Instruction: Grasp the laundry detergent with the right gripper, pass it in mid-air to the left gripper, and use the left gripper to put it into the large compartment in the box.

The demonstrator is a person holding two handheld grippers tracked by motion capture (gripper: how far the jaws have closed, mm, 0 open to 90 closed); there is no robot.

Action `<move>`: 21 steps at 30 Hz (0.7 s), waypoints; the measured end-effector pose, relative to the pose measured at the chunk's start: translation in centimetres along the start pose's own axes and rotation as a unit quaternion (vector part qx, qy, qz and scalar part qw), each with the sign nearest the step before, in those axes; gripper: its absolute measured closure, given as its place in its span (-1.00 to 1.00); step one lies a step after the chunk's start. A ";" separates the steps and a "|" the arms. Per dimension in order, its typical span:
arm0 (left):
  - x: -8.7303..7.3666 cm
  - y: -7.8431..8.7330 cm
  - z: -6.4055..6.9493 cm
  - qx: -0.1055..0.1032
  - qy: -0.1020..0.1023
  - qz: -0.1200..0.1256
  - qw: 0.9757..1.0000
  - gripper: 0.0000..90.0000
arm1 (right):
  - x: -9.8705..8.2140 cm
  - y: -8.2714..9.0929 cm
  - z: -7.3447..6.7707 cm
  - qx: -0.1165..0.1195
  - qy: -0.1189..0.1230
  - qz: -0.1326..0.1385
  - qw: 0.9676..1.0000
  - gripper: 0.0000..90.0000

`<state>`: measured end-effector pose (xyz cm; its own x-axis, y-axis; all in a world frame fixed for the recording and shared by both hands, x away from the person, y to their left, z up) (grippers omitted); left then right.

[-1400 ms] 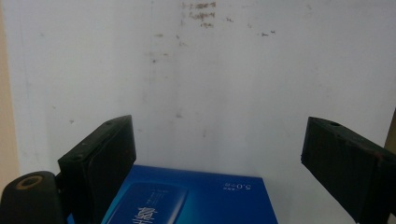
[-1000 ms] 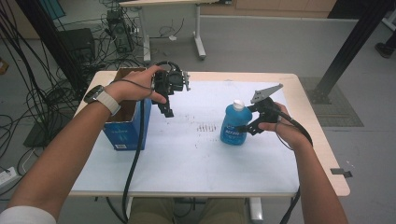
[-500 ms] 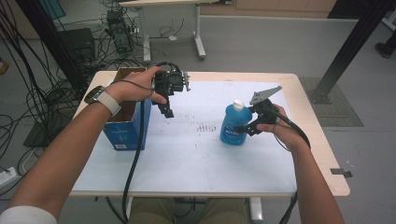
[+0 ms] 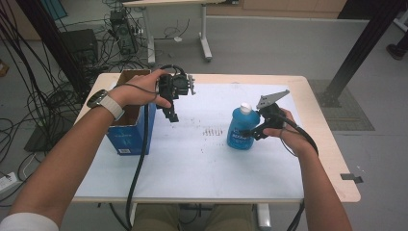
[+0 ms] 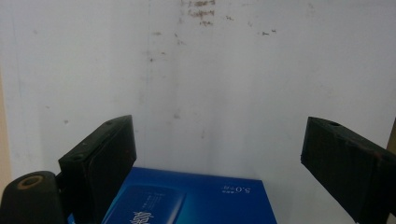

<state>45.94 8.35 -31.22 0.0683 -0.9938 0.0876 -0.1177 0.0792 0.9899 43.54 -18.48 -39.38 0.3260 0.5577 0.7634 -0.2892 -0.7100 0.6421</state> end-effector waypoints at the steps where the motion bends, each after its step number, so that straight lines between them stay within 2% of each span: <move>1: 0.0 0.0 0.0 0.000 0.000 0.000 1.000 -0.77 | 0.0 0.0 0.0 0.000 0.000 0.000 1.000 -0.68; 21: -0.2 -0.3 0.0 -0.002 0.004 0.002 1.000 -0.76 | -0.3 -0.4 -0.1 0.014 0.003 0.012 1.000 -0.58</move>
<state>45.96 8.50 -31.52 0.0750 -0.9930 0.0914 -0.1140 0.0825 0.9901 43.50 -18.33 -39.88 0.3133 0.5434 0.7788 -0.2713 -0.7347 0.6218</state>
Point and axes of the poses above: each handheld gripper's, and its own axes: y roughly backward along the jaws, x roughly out of its top, z roughly to its right, the point moved 6 cm from there along -y, roughly forward along the jaws, and after that the axes turned 1 degree about x, right-handed, at the moved point
